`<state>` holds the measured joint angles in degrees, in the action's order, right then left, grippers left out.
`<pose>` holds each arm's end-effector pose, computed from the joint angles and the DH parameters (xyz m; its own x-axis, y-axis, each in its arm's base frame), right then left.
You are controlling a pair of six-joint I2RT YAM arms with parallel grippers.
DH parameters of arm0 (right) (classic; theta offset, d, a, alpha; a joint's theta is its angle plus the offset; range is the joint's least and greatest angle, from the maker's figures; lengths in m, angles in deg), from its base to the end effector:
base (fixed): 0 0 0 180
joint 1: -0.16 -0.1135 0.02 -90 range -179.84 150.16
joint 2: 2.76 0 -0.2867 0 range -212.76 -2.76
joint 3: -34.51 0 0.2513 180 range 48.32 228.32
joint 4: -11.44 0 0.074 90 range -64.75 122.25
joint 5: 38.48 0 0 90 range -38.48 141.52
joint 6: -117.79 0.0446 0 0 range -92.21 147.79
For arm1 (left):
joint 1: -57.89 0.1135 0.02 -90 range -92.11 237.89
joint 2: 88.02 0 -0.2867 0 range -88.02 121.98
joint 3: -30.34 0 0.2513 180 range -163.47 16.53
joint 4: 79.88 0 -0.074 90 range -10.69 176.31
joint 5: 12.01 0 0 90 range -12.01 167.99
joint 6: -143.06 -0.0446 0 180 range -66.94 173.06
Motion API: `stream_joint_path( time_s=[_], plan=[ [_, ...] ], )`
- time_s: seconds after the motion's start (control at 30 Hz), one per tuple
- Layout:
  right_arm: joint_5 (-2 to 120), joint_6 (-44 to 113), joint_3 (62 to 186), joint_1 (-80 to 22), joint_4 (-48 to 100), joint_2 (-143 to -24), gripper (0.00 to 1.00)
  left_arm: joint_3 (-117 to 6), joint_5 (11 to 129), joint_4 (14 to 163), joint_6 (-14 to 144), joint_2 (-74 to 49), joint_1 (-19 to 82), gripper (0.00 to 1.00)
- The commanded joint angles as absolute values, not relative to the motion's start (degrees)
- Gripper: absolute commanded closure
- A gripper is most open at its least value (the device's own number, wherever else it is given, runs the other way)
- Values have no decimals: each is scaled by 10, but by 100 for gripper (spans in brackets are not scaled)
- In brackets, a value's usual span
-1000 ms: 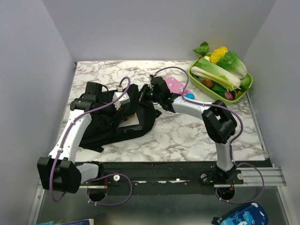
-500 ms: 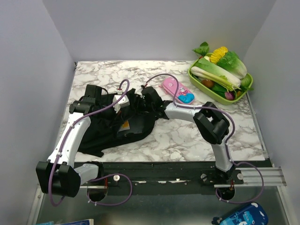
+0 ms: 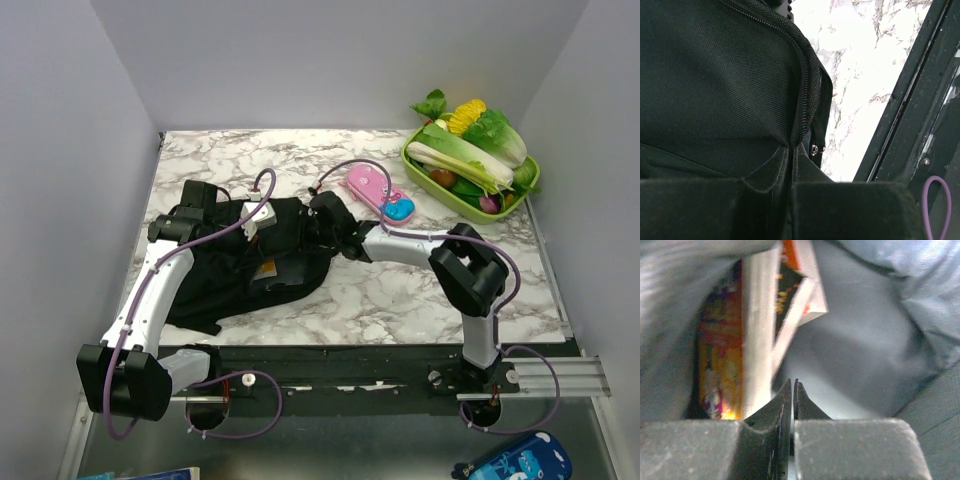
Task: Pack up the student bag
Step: Place the book in the student bag.
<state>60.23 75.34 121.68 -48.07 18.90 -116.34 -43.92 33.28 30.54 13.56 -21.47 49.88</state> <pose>0.2999 0.3459 0.1987 -0.8563 0.1361 -0.4981 -0.2802 0.6878 0.6696 0.1984 -0.0596 0.3170 -0.4019 0.5131 -0.7584 0.8853 0.4292 -0.1788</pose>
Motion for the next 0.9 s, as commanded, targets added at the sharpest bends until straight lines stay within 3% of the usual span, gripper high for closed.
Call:
stream_joint_path(
  time_s=[0.0, 0.07, 0.1, 0.13, 0.37, 0.63, 0.87],
  plan=[
    [578, 712, 1224, -498, 168, -1090, 89, -431, 319, 323, 139, -217, 491, 89],
    [577, 708, 1229, -499, 169, -1073, 88, -429, 325, 337, 154, -210, 491, 65],
    [580, 711, 1231, -499, 170, -1069, 88, -428, 322, 343, 167, -208, 491, 42],
    [588, 716, 1229, -499, 170, -1065, 88, -426, 321, 350, 179, -207, 491, 2],
    [615, 747, 1210, -505, 154, -1052, 90, -374, 358, 520, 314, -272, 488, 1],
    [637, 752, 1247, -508, 179, -1057, 92, -399, 354, 518, 365, -268, 443, 1],
    [640, 748, 1265, -513, 194, -1059, 93, -377, 514, 536, 352, -260, 385, 1]
  ],
)
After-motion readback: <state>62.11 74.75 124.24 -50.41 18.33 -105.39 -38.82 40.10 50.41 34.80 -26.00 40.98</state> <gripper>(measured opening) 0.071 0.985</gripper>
